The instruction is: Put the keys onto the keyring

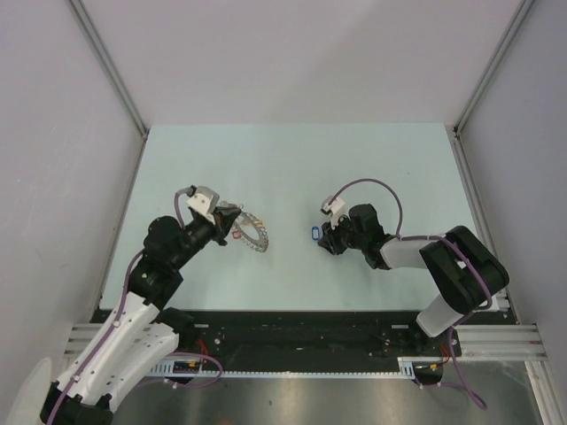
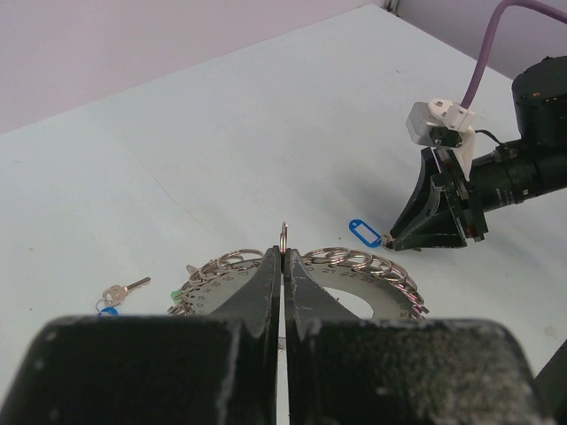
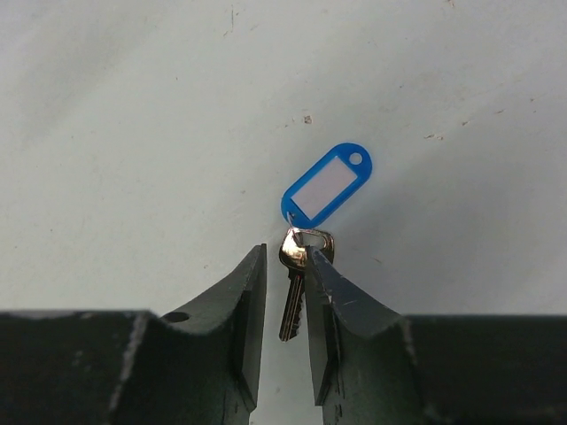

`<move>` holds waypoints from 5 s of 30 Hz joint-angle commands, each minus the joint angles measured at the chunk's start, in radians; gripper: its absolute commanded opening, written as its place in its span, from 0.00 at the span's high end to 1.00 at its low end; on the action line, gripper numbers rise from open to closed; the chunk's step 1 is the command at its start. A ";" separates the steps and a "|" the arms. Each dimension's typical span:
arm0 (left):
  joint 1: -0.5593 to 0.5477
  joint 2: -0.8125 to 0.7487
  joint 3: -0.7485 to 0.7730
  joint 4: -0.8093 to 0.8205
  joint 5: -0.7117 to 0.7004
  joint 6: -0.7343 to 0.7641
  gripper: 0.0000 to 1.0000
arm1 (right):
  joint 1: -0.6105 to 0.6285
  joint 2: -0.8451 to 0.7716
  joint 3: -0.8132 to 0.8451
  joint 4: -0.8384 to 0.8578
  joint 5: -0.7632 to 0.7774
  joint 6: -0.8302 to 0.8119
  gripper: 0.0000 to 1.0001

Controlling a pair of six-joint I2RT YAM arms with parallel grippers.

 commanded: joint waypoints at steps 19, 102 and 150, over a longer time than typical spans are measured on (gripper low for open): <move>-0.005 0.012 0.006 0.064 0.027 0.002 1.00 | -0.006 0.044 0.048 0.037 -0.037 -0.048 0.73; -0.010 0.141 0.061 0.059 0.735 0.180 1.00 | 0.321 -0.549 0.330 -0.504 -0.106 -0.251 1.00; -0.019 0.187 0.004 0.280 0.850 0.005 1.00 | 0.344 -0.529 0.359 -0.429 -0.223 -0.229 1.00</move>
